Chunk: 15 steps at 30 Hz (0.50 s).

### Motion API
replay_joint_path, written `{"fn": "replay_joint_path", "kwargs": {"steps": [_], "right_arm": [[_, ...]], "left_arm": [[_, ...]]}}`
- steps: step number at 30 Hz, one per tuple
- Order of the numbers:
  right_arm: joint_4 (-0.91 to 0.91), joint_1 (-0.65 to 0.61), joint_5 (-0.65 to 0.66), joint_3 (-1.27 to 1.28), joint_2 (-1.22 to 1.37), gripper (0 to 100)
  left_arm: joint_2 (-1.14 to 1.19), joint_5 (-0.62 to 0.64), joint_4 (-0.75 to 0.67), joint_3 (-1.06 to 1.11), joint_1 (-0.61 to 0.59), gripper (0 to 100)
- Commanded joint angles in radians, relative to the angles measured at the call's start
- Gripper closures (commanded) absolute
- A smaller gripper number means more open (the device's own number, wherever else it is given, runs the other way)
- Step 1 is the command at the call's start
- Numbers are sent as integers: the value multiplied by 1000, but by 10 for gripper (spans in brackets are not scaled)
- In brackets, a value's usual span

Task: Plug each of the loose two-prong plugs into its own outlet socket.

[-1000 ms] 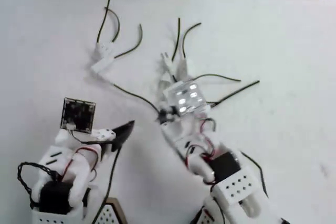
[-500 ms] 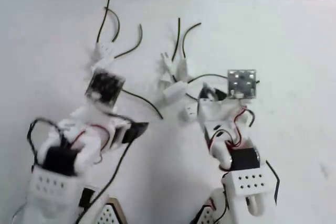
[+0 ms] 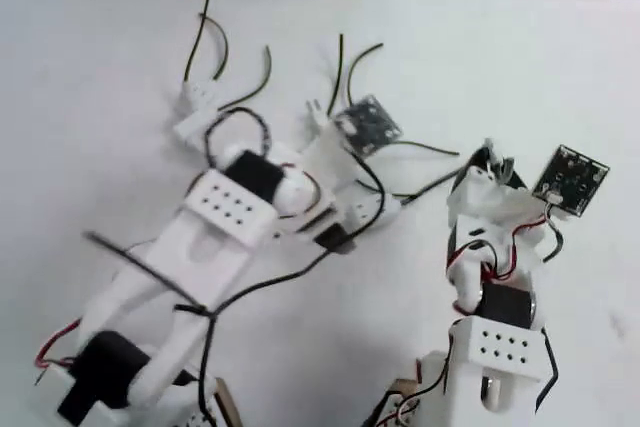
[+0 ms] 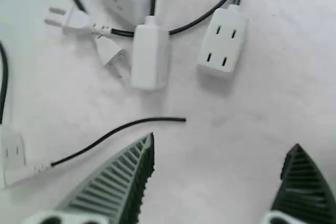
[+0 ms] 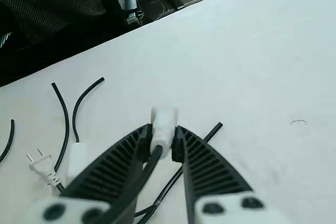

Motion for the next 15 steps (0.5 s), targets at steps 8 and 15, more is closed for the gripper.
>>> {"fn": "replay_joint_path", "kwargs": {"steps": [8,15], "right_arm": [[-24,39,-11,-29,-15,981],[-24,33,-11,-29,-15,981]], "left_arm": [[239,-11,-281,-54,137,626],[424,-11,-414,-57,150,631]]}}
